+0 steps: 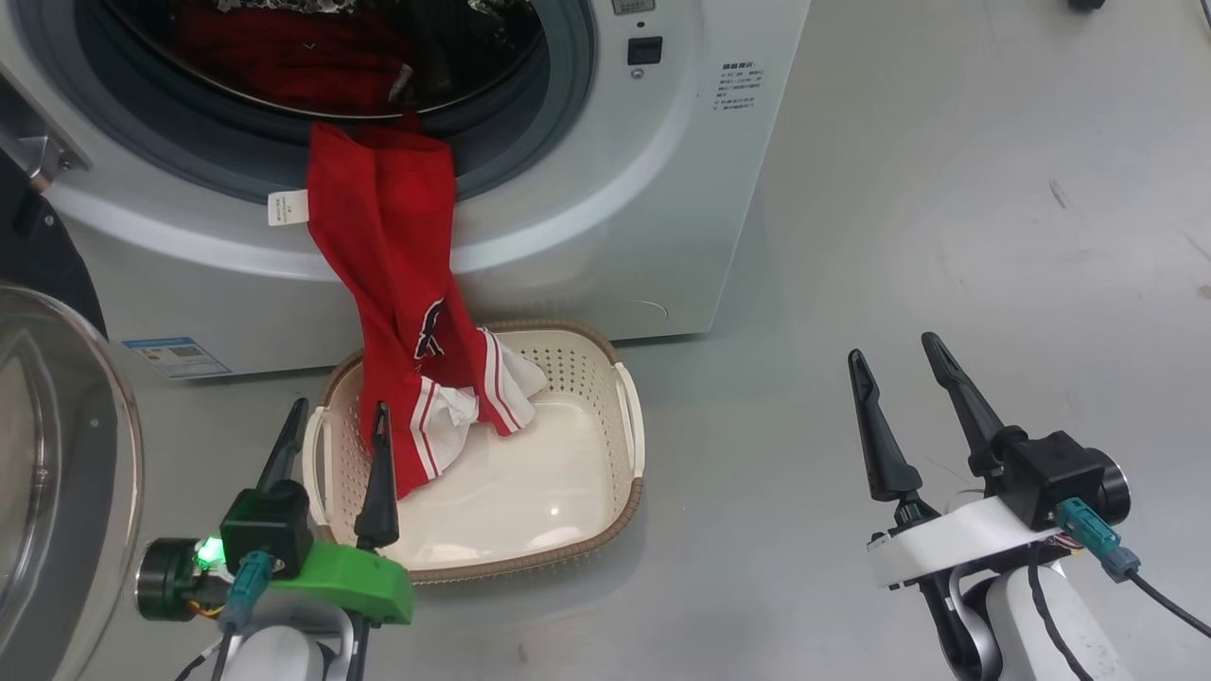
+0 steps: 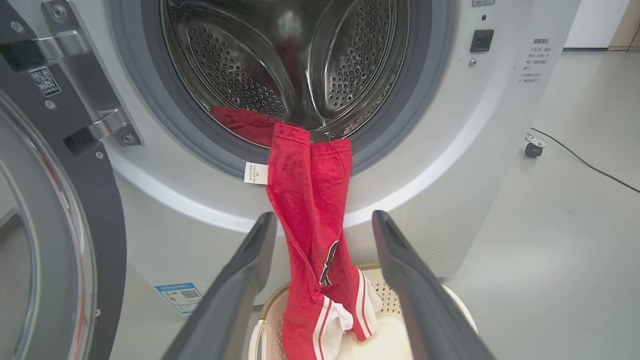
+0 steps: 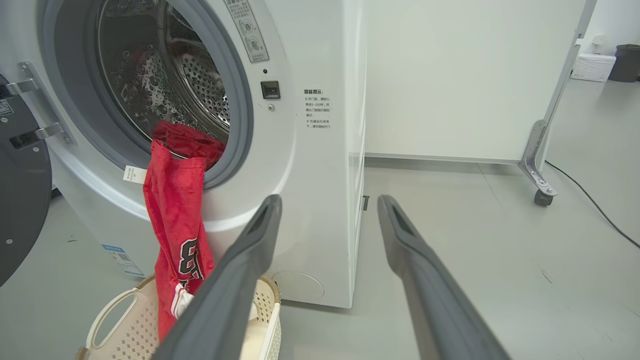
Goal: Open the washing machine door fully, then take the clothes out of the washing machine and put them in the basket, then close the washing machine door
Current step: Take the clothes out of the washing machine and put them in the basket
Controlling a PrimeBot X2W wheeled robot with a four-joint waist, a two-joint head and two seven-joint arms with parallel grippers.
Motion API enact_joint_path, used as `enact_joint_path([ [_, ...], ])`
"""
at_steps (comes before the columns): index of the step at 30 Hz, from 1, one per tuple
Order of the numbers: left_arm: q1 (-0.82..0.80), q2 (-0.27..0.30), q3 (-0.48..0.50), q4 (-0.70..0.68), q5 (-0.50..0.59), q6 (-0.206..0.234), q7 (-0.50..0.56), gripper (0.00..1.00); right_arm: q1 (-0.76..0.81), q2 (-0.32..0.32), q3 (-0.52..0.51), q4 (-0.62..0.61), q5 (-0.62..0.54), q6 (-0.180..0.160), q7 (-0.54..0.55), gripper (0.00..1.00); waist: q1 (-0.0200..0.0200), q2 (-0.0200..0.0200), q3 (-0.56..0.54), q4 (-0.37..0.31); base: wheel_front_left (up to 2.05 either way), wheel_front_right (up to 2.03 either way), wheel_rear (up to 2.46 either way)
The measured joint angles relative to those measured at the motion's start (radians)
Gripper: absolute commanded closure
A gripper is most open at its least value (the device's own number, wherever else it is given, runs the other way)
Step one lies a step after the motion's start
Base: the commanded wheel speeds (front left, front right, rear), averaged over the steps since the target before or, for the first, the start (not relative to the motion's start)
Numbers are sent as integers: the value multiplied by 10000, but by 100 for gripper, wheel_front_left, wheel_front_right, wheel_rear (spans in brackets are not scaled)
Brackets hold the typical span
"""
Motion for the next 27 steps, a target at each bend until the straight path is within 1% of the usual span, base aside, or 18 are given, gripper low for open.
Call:
enact_joint_path([
  [6, -183, 0, -217, 370, 77, 0, 408, 0, -46, 4, 130, -159, -2, 8, 0, 0, 0, 0, 401, -87, 0, 0, 0],
  [13, -1366, -4, -408, 1151, 209, -6, 1030, 0, -409, 2, 234, -374, -13, 38, 0, 0, 0, 0, 1093, -255, 0, 0, 0],
  [17, -2088, -15, -288, 1756, 117, -6, 1402, 0, -726, 2, 284, -516, -96, 46, 0, 0, 0, 0, 1573, -376, 0, 0, 0],
  [21, -2898, -31, -48, 2339, -278, -17, 1764, 0, -1041, 0, 339, -587, -96, 121, 0, 0, 0, 0, 2062, -518, 0, 0, 0],
  [27, -4070, -77, 153, 3283, -360, -50, 2395, 0, -1385, 0, 380, -640, -77, 148, 0, 0, 0, 0, 2769, -782, 0, 0, 0],
])
